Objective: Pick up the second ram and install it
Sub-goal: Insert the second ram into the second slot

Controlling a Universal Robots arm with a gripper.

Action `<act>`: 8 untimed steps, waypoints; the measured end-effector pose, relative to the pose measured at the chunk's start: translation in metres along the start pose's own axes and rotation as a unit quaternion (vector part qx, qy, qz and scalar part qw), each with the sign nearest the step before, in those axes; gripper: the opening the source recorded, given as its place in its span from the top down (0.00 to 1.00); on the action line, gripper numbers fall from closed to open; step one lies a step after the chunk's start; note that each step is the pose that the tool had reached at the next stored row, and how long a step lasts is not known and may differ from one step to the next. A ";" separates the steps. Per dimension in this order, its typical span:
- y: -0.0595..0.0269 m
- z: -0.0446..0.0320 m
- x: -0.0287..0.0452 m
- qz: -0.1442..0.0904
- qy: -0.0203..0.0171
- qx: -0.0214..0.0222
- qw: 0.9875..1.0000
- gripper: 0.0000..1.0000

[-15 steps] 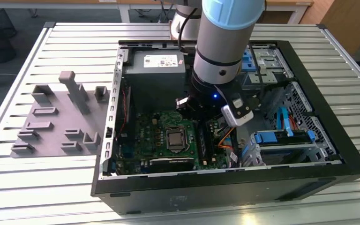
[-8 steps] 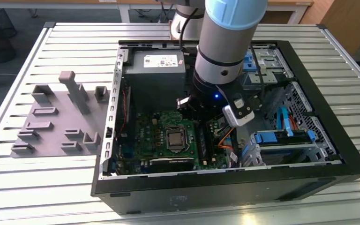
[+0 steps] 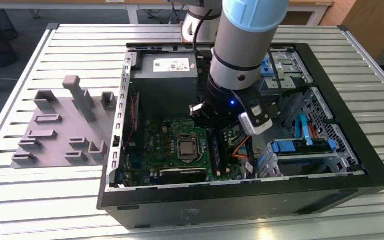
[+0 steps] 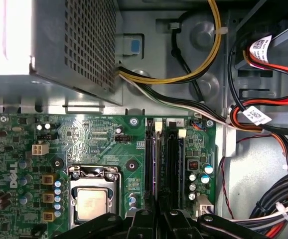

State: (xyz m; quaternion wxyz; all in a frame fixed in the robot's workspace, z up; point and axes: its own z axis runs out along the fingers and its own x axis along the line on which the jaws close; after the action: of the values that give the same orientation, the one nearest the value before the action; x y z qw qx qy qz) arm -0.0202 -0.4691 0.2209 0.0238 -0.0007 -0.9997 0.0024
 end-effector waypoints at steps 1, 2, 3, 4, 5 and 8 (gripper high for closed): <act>-0.0002 0.0003 0.0000 0.000 0.000 0.000 1.000 0.86; -0.0004 0.0007 0.0000 0.000 0.000 0.000 1.000 0.86; -0.0005 0.0015 -0.0001 0.000 0.000 0.000 1.000 0.86; -0.0006 0.0024 -0.0002 0.000 0.000 0.000 1.000 0.86; -0.0005 0.0033 -0.0002 0.000 0.000 0.000 1.000 0.86; -0.0005 0.0059 -0.0003 0.000 0.000 0.000 1.000 0.86</act>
State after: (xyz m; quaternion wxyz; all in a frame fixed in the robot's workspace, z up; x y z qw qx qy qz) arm -0.0201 -0.4696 0.2150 0.0238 -0.0007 -0.9997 0.0025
